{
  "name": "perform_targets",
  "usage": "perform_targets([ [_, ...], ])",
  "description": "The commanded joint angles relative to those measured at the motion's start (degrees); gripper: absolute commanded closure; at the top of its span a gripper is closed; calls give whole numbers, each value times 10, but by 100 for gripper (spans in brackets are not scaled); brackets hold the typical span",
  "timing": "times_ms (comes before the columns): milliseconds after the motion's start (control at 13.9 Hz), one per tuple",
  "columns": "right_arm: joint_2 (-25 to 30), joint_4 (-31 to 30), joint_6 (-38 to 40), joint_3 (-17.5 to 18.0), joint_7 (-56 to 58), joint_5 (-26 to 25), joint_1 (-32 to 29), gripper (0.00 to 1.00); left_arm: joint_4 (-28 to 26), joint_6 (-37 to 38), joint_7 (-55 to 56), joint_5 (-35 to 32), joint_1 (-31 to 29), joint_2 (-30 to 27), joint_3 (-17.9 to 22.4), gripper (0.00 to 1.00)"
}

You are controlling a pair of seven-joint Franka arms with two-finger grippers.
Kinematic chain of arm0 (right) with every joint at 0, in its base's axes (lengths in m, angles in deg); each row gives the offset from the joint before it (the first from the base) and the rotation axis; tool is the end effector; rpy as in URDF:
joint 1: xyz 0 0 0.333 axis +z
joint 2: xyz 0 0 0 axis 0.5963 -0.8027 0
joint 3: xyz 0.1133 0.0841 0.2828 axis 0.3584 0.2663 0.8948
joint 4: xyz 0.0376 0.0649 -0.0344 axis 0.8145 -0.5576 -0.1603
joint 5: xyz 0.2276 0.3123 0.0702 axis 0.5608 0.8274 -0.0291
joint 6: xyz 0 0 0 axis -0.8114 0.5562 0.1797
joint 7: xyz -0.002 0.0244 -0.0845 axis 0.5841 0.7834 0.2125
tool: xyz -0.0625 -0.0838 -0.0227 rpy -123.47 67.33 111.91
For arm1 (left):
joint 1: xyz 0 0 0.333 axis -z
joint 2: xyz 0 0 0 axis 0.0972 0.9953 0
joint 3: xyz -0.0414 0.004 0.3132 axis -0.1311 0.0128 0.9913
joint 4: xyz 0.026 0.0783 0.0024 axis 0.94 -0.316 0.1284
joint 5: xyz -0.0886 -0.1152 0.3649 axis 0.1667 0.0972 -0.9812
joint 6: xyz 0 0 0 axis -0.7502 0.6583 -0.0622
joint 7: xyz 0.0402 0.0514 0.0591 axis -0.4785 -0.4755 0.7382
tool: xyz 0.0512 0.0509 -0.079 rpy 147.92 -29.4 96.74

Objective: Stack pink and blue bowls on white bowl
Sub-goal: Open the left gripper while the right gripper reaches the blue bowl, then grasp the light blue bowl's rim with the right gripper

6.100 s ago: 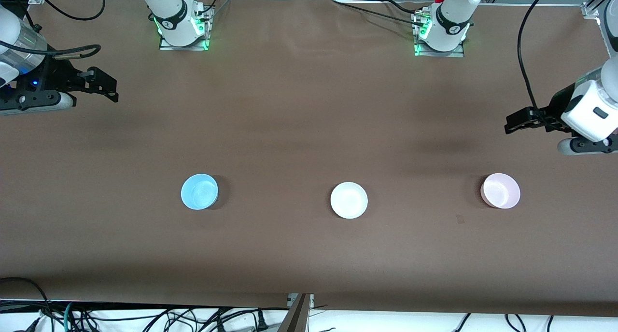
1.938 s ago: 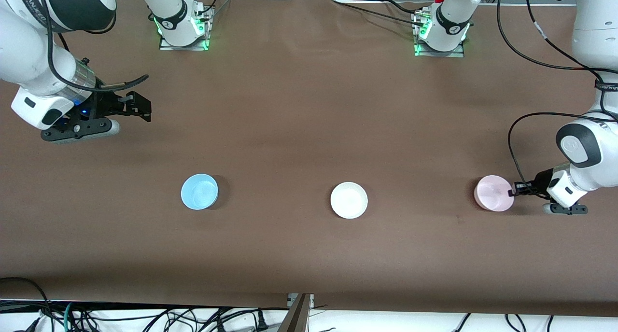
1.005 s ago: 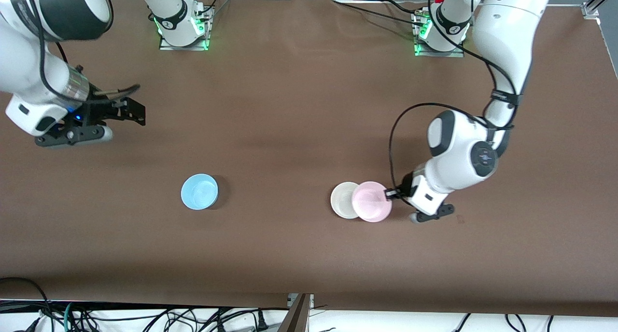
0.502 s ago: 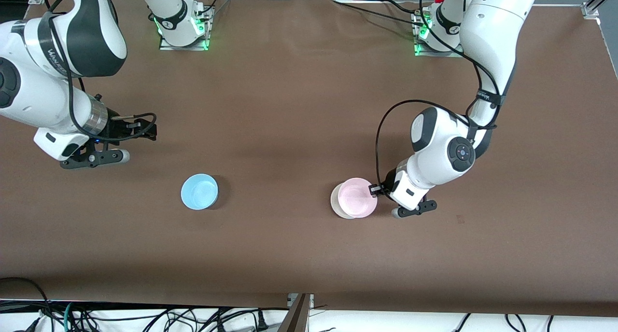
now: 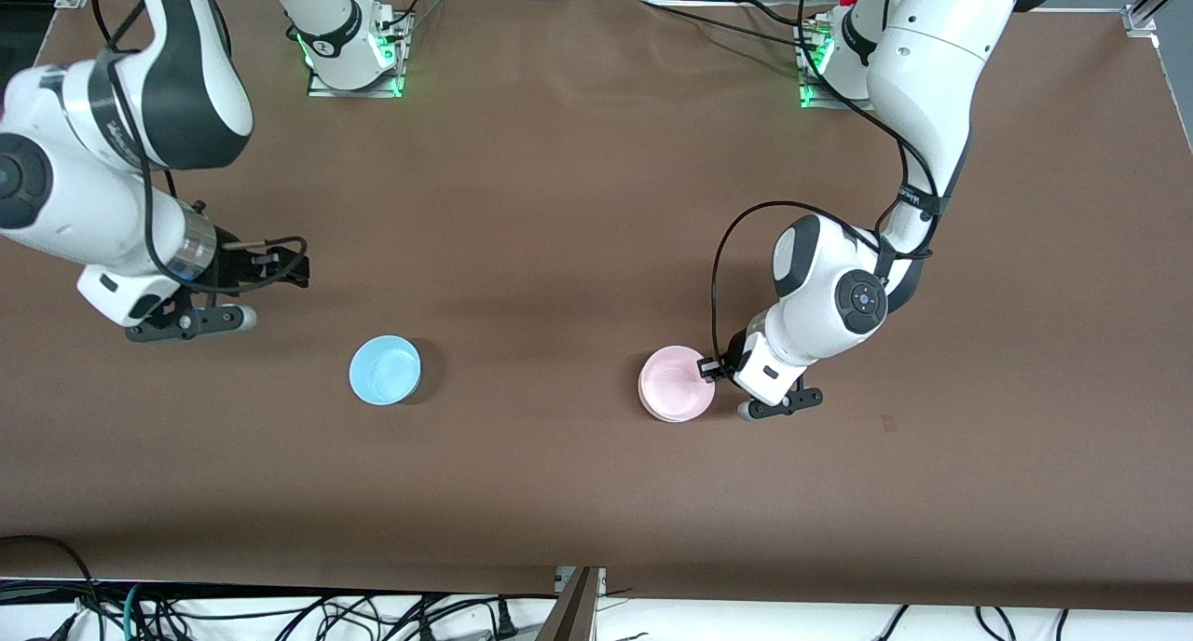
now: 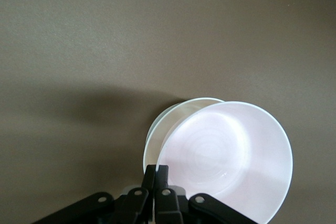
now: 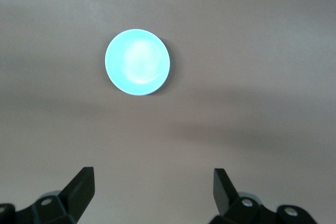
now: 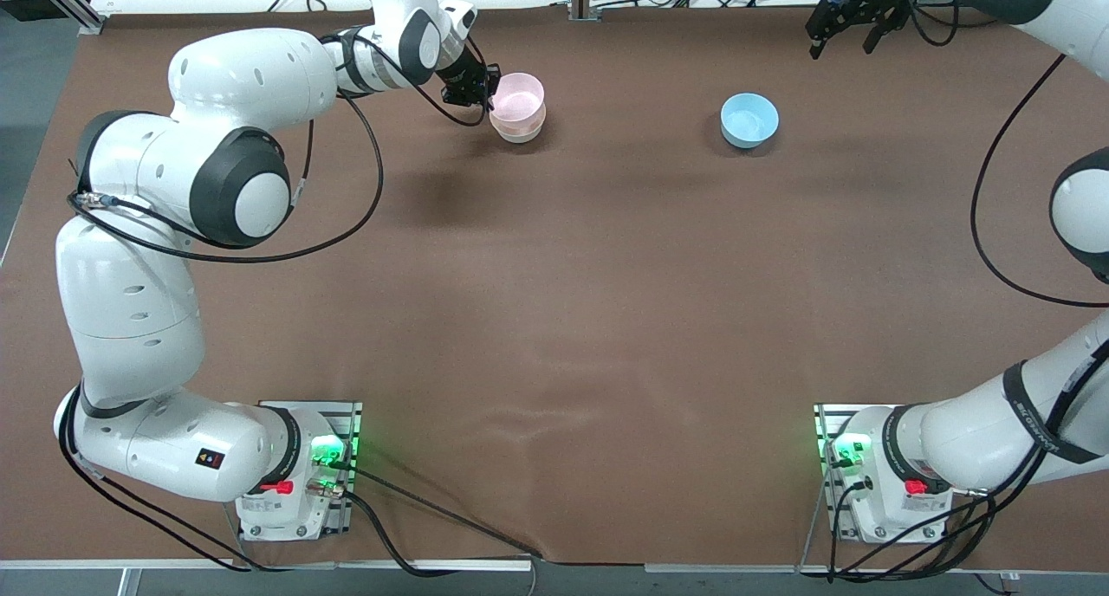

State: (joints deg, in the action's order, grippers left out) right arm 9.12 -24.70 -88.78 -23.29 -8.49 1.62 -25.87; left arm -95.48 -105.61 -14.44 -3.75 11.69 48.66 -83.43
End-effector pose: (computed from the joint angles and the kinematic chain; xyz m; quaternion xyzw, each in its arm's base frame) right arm 0.6319 0.1010 0.4489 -0.9962 -0.0690 0.0521 0.0134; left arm 0.6631 -0.2784 0.2419 0.9772 0.1299 -0.0040 0.1678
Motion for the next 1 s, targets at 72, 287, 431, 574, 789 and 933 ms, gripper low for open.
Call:
perform_targets([
  [72,-57,9,-58,6,-5,13,3,1,9,-4,2,-1,13,7,7,100],
  [287,-113,9,-130,7,-5,13,12,1,8,-4,1,-10,13,10,7,100],
  [431,-150,10,-177,7,-2,13,10,1,7,-17,-4,-10,12,10,7,100],
  [574,-177,8,-207,7,-3,13,10,1,7,-17,-6,-10,10,10,8,100],
  [789,-204,7,-226,6,2,13,2,3,6,-18,-6,-16,10,12,10,100],
  [933,-209,-2,-226,6,2,13,3,14,5,-18,-6,-31,9,13,10,100],
])
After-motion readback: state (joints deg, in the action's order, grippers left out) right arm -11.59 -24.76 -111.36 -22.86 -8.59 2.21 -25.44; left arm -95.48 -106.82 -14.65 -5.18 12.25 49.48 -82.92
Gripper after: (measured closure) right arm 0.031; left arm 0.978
